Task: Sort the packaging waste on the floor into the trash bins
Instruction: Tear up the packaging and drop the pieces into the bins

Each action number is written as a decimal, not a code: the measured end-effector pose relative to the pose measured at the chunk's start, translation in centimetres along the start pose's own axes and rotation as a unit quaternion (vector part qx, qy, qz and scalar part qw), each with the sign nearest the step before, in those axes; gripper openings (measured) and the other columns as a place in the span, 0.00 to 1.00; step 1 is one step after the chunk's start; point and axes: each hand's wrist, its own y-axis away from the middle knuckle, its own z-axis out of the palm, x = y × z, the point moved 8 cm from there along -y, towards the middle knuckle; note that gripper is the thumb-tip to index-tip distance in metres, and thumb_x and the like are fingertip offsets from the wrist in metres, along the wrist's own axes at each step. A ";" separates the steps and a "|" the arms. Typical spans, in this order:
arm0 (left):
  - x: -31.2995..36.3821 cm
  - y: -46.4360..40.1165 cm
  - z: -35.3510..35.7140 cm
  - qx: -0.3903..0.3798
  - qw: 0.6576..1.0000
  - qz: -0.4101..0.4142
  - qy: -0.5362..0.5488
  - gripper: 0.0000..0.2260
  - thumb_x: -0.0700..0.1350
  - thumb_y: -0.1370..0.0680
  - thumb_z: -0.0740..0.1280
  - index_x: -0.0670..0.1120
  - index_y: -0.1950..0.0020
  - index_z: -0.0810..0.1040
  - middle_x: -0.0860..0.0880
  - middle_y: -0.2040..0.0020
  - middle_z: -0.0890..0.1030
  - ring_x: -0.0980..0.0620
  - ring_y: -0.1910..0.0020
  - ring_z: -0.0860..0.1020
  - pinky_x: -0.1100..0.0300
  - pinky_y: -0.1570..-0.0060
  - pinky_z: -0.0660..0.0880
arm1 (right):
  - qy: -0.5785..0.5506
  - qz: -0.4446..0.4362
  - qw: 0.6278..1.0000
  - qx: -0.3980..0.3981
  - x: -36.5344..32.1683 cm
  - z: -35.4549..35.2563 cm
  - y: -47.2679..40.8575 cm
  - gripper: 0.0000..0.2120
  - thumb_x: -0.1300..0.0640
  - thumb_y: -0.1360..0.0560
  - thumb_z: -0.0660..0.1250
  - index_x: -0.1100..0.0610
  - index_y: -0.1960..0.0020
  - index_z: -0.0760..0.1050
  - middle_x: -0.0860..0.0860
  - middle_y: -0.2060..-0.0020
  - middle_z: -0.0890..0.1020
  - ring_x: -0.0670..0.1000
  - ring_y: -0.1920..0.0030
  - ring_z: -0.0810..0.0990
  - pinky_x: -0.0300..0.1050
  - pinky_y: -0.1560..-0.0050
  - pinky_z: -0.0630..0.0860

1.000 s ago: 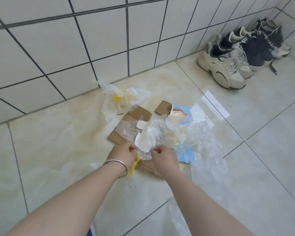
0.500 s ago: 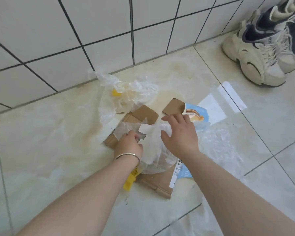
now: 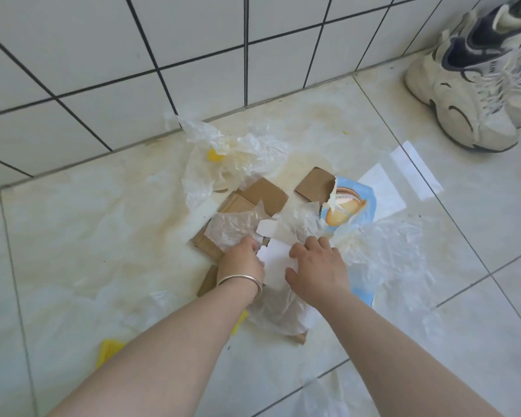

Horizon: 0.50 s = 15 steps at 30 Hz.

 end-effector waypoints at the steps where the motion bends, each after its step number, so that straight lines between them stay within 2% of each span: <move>1: -0.1 0.1 0.1 -0.006 1.000 -0.001 -0.002 0.12 0.43 0.25 0.65 0.46 0.41 0.74 0.46 0.43 0.80 0.45 0.41 0.76 0.56 0.44 0.73 | -0.008 0.005 1.000 -0.002 0.4 0.2 0.5 0.18 0.48 0.24 0.59 0.52 0.37 0.70 0.51 0.41 0.72 0.54 0.36 0.66 0.45 0.40 0.65; 5: -0.4 1.2 0.7 -0.019 0.999 -0.016 -0.044 0.22 0.54 0.29 0.71 0.46 0.40 0.74 0.45 0.40 0.73 0.45 0.41 0.75 0.53 0.44 0.73 | -0.007 0.002 1.000 -0.022 1.0 1.4 2.9 0.17 0.50 0.25 0.59 0.51 0.38 0.70 0.50 0.42 0.73 0.54 0.39 0.68 0.45 0.44 0.67; 7: -0.6 1.7 1.2 -0.009 0.998 -0.022 -0.059 0.25 0.56 0.32 0.73 0.47 0.40 0.74 0.46 0.39 0.71 0.46 0.40 0.74 0.54 0.44 0.74 | 0.011 0.003 1.000 -0.028 1.1 2.1 4.1 0.16 0.51 0.24 0.57 0.51 0.38 0.71 0.51 0.43 0.74 0.54 0.41 0.69 0.45 0.45 0.68; 9: -0.7 2.2 1.6 0.005 0.998 -0.021 -0.064 0.24 0.55 0.33 0.73 0.48 0.41 0.75 0.47 0.39 0.70 0.46 0.39 0.73 0.54 0.42 0.73 | 0.022 0.007 0.999 -0.045 1.4 2.9 4.9 0.16 0.53 0.23 0.54 0.54 0.40 0.74 0.53 0.44 0.75 0.55 0.41 0.70 0.47 0.45 0.68; 12: -0.6 2.7 2.0 0.019 0.999 -0.026 -0.029 0.17 0.56 0.31 0.71 0.50 0.46 0.78 0.46 0.41 0.72 0.45 0.39 0.72 0.55 0.42 0.72 | 0.008 0.019 0.997 -0.076 1.7 3.8 5.8 0.18 0.53 0.22 0.53 0.58 0.46 0.79 0.54 0.46 0.77 0.55 0.42 0.70 0.47 0.47 0.69; 15: -0.8 2.7 2.1 0.008 0.998 -0.059 0.020 0.14 0.57 0.28 0.68 0.50 0.49 0.82 0.45 0.42 0.75 0.44 0.41 0.75 0.56 0.43 0.72 | -0.069 0.083 0.993 -0.042 2.5 3.4 5.8 0.17 0.53 0.22 0.54 0.59 0.50 0.79 0.54 0.50 0.78 0.55 0.44 0.72 0.47 0.51 0.71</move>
